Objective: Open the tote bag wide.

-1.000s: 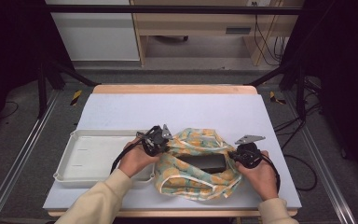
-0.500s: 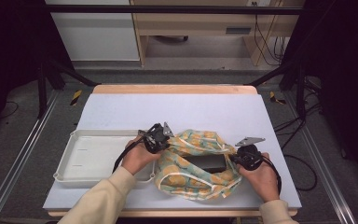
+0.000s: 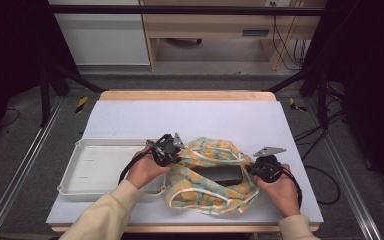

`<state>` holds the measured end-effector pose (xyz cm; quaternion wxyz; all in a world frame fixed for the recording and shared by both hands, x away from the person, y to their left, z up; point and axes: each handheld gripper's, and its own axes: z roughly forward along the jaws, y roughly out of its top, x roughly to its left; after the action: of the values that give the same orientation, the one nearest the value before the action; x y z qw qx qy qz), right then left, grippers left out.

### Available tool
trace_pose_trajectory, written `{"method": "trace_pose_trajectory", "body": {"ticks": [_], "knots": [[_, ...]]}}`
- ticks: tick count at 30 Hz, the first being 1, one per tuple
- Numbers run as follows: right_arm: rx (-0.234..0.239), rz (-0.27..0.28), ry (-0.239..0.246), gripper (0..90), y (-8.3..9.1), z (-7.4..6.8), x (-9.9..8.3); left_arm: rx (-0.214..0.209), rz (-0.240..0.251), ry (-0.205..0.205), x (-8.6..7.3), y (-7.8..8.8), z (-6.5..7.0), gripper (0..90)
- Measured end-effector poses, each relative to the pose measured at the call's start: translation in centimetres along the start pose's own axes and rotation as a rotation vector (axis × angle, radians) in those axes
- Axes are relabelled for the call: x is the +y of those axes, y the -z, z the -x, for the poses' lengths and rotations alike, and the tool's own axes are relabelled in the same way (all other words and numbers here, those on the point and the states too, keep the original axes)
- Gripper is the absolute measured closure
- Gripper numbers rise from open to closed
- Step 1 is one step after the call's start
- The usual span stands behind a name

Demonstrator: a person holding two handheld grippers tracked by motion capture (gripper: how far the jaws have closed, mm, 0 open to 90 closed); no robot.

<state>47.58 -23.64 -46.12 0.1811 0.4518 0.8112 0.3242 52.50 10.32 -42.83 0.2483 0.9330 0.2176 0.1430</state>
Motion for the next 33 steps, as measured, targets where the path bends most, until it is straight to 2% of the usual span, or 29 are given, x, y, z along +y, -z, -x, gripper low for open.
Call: {"method": "trace_pose_trajectory", "body": {"ticks": [1, 2, 3, 4, 5, 7, 8, 9, 10, 12, 13, 15, 16, 17, 18, 19, 20, 21, 23, 24, 27, 28, 30, 32, 33], "knots": [[-0.023, 0.048, -0.002, 61.8, 0.7, 0.0, 0.2, 0.008, 0.046, 0.015, -0.3, 0.9, 0.1, 77.7], [-0.023, 0.048, -0.002, 61.8, 0.7, 0.0, 0.2, 0.008, 0.046, 0.015, -0.3, 0.9, 0.1, 73.6], [-0.034, 0.089, -0.009, 51.6, 1.5, -0.1, 0.4, 0.005, 0.108, 0.043, -0.6, 1.9, 0.2, 70.2], [-0.034, 0.089, -0.009, 51.6, 1.5, -0.1, 0.4, 0.005, 0.108, 0.043, -0.6, 1.9, 0.2, 67.0], [-0.036, 0.121, -0.010, 47.8, 2.1, -0.2, 0.5, 0.009, 0.129, 0.050, -0.7, 2.5, 0.3, 67.0], [-0.047, 0.174, -0.002, 35.5, 3.6, -0.6, 0.9, 0.017, 0.182, 0.059, -1.0, 3.9, 0.7, 58.3], [-0.047, 0.174, -0.002, 35.5, 3.6, -0.6, 0.9, 0.017, 0.182, 0.059, -1.0, 3.9, 0.7, 56.8], [-0.047, 0.189, -0.004, 29.8, 4.5, -1.0, 1.2, 0.026, 0.210, 0.054, -1.2, 4.9, 1.2, 55.2], [-0.047, 0.189, -0.004, 29.8, 4.5, -1.0, 1.2, 0.026, 0.210, 0.054, -1.2, 4.9, 1.2, 54.0], [-0.032, 0.221, 0.006, 28.0, 5.9, -2.3, 1.6, 0.036, 0.232, 0.050, -1.7, 5.8, 1.7, 52.8], [-0.032, 0.221, 0.006, 28.0, 5.9, -2.3, 1.6, 0.036, 0.232, 0.050, -1.7, 5.8, 1.7, 51.9], [0.001, 0.226, 0.019, 29.7, 6.4, -4.0, 2.0, 0.026, 0.270, 0.089, -2.5, 6.2, 1.8, 50.2], [0.001, 0.226, 0.019, 29.7, 6.4, -4.0, 2.0, 0.026, 0.270, 0.089, -2.5, 6.2, 1.8, 50.4], [0.035, 0.232, 0.030, 32.1, 6.3, -5.4, 2.3, 0.029, 0.248, 0.091, -2.7, 6.2, 1.6, 49.1], [0.035, 0.232, 0.030, 32.1, 6.3, -5.4, 2.3, 0.029, 0.248, 0.091, -2.7, 6.2, 1.6, 48.3], [0.078, 0.240, 0.049, 36.1, 6.0, -6.9, 2.6, 0.051, 0.257, 0.108, -3.0, 6.5, 1.3, 48.2], [0.078, 0.240, 0.049, 36.1, 6.0, -6.9, 2.6, 0.051, 0.257, 0.108, -3.0, 6.5, 1.3, 48.0], [0.117, 0.245, 0.075, 39.9, 5.6, -8.1, 3.0, 0.052, 0.269, 0.129, -3.3, 6.9, 1.0, 47.8], [0.167, 0.239, 0.101, 44.0, 4.9, -9.6, 3.5, 0.051, 0.271, 0.140, -3.7, 6.9, 0.9, 47.5], [0.167, 0.239, 0.101, 44.0, 4.9, -9.6, 3.5, 0.051, 0.271, 0.140, -3.7, 6.9, 0.9, 47.3], [0.237, 0.223, 0.141, 47.9, 3.5, -11.7, 4.4, 0.043, 0.267, 0.149, -4.2, 6.8, 0.9, 47.2], [0.237, 0.223, 0.141, 47.9, 3.5, -11.7, 4.4, 0.043, 0.267, 0.149, -4.2, 6.8, 0.9, 47.2], [0.282, 0.206, 0.159, 47.8, 2.4, -12.8, 4.9, 0.042, 0.263, 0.141, -4.2, 6.7, 1.0, 47.2], [0.292, 0.197, 0.164, 47.5, 2.0, -13.1, 5.1, 0.040, 0.260, 0.137, -4.2, 6.8, 1.1, 47.2], [0.306, 0.174, 0.180, 48.7, 1.2, -13.7, 5.3, 0.038, 0.263, 0.136, -4.2, 6.8, 1.2, 47.2]]}}
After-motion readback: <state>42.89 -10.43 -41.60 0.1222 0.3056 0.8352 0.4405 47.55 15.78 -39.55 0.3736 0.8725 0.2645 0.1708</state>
